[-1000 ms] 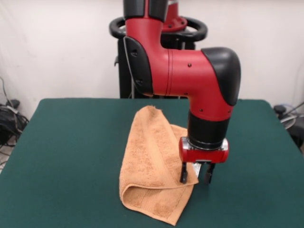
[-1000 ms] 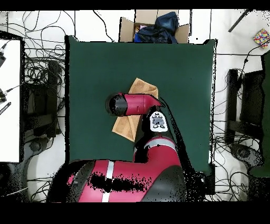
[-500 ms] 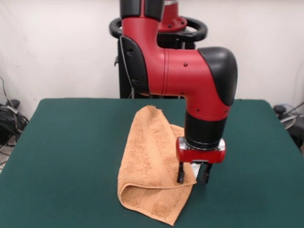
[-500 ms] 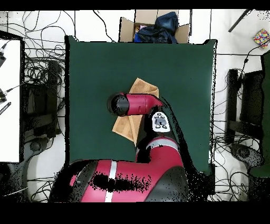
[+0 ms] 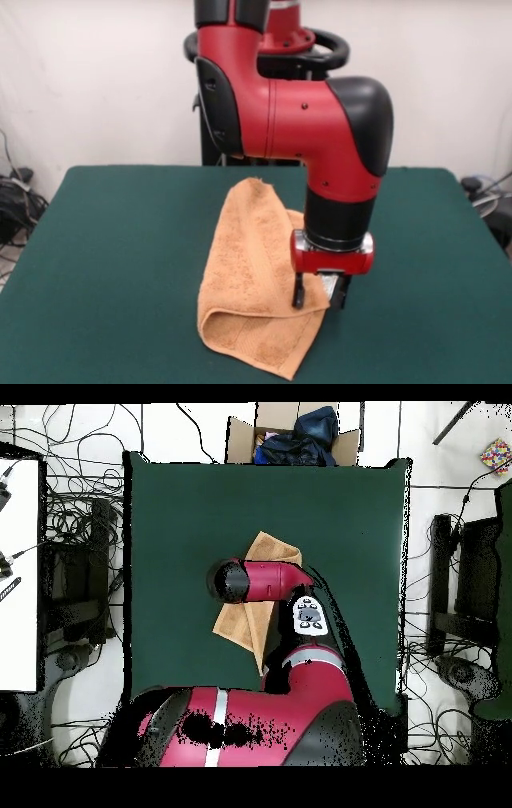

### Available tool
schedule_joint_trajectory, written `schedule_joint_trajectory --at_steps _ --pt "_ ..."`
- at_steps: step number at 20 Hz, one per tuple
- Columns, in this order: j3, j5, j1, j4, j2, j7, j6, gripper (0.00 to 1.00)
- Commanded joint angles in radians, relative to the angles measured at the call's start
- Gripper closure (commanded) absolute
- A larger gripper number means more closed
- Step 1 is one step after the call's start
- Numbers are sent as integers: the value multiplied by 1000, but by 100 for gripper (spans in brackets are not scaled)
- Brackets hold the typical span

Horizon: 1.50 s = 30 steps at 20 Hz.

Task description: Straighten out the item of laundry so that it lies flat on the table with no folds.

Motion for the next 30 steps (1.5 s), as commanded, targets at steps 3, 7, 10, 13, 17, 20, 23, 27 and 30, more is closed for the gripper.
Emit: schedule_joint_trajectory --at_steps 3,7,10,13,17,20,23,27,30 --pt "27 19 -22 36 -22 108 74 0" --pt "27 18 -22 33 -21 109 76 0" --pt "26 17 -20 43 -26 112 72 0" --pt "25 15 -20 42 -23 113 69 0" --pt "22 16 -18 38 -22 114 73 0" --pt "16 15 -14 35 -21 117 76 0" --pt "13 14 -11 32 -21 117 77 0" --pt "15 15 -10 34 -19 117 77 0" --pt "12 17 -5 44 -22 126 75 0"
